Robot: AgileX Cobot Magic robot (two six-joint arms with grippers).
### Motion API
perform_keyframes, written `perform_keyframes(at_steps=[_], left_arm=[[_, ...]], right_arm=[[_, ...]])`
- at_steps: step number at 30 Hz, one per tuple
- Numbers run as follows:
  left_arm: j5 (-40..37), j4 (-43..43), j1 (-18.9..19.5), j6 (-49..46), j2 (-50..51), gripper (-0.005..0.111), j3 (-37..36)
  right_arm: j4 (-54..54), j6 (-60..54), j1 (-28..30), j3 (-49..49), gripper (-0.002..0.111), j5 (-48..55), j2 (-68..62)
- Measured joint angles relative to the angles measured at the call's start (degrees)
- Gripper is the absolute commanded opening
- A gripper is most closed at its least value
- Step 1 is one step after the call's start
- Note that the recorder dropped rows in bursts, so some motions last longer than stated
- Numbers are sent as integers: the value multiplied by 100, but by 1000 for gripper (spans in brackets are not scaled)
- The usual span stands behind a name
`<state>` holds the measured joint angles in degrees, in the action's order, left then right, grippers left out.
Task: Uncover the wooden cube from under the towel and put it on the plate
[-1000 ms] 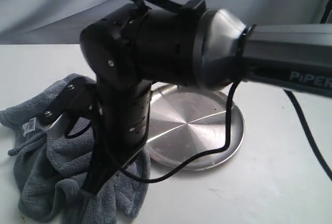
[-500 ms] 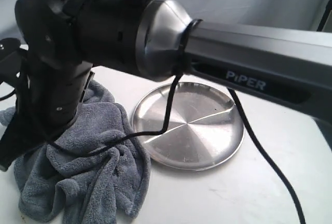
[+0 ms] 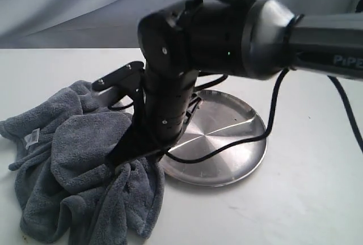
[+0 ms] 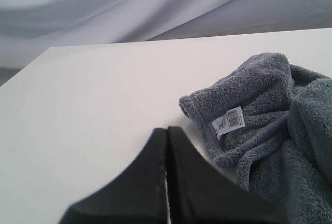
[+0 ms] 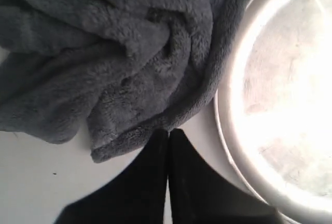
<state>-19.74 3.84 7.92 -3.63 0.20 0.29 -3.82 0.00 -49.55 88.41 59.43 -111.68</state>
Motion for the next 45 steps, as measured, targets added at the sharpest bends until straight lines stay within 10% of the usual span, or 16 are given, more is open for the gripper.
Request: perform_keyframes(at_steps=[4,10,16,30,45], left_arm=[[0,0,0,0,0,0,0],[0,0,0,0,0,0,0],[0,0,0,0,0,0,0],[0,0,0,0,0,0,0],[0,0,0,0,0,0,0]], right_arm=[[0,472,0,-298,2,-342,-313],[0,1151,0,-324,42,-550,-767],[-12,1211,0,-324,55,-574,-984],[-164,1503,0,-324,47,-639,-1262],[-403,1480,0,-324,0,-821,-1298]])
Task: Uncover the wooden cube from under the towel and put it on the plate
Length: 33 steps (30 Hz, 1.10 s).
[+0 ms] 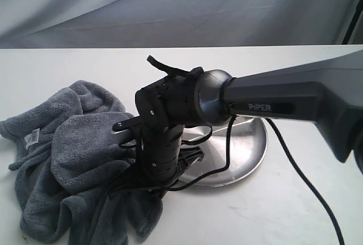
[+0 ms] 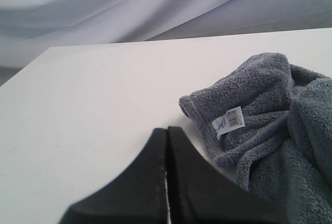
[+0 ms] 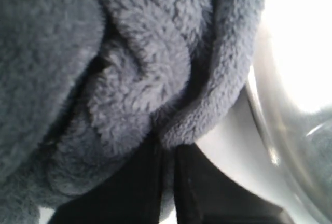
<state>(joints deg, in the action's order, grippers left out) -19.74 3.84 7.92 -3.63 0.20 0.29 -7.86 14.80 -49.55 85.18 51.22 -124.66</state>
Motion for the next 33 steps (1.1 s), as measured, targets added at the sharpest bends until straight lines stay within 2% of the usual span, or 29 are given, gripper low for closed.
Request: perform_keyframes(at_steps=[16,33], left_arm=[[0,0,0,0,0,0,0],[0,0,0,0,0,0,0]], right_arm=[[-87,-180,0,449,0,-59,512],[-133,-343,0,449,0,-316,1249]])
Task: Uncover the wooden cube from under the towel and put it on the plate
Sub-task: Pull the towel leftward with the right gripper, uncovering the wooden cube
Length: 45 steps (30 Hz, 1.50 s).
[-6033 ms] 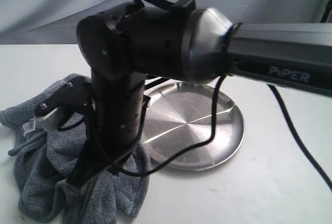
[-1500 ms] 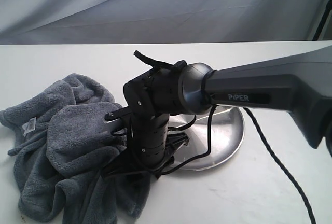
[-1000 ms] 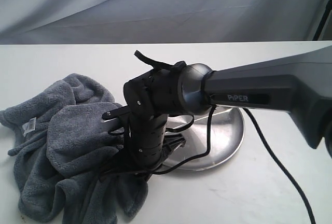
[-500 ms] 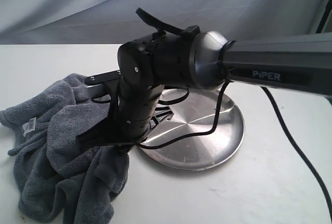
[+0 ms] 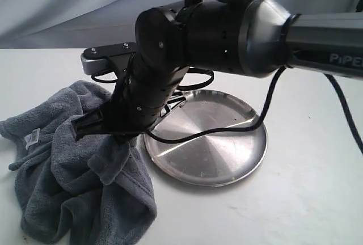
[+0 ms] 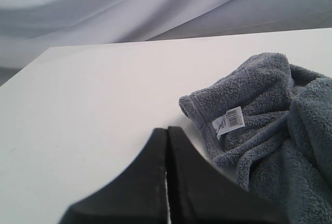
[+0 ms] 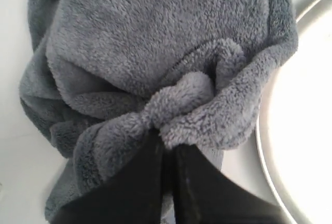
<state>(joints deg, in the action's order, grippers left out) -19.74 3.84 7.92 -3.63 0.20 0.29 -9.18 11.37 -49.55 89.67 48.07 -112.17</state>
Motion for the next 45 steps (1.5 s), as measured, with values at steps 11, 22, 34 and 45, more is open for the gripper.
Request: perform_keyframes(at_steps=[11,22,34,45], left_arm=[[0,0,0,0,0,0,0],[0,0,0,0,0,0,0],[0,0,0,0,0,0,0],[0,0,0,0,0,0,0]], right_arm=[[-1033,-1137,0,0,0,-1087,440],[-3385,-3842,0,0,0,-1689,440],[-4317,-4945,0,0,0,-2236,243],[-4977,-6342,-182,147,0,-2204,-214]])
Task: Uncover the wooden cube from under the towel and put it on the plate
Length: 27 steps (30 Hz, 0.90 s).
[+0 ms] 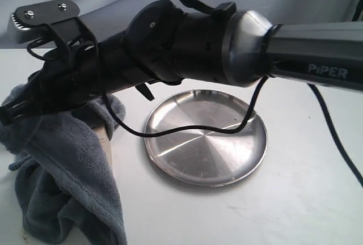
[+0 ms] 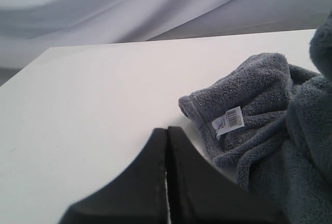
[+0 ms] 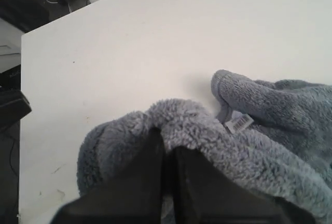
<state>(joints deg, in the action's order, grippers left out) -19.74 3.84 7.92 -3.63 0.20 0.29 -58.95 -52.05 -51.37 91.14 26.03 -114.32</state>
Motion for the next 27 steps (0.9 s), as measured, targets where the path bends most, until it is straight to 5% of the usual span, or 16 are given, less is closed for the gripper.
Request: perform_keyframes(at_steps=[27], left_arm=[[0,0,0,0,0,0,0]], right_arm=[[-339,-323,-516,1895,0,629,-1660]])
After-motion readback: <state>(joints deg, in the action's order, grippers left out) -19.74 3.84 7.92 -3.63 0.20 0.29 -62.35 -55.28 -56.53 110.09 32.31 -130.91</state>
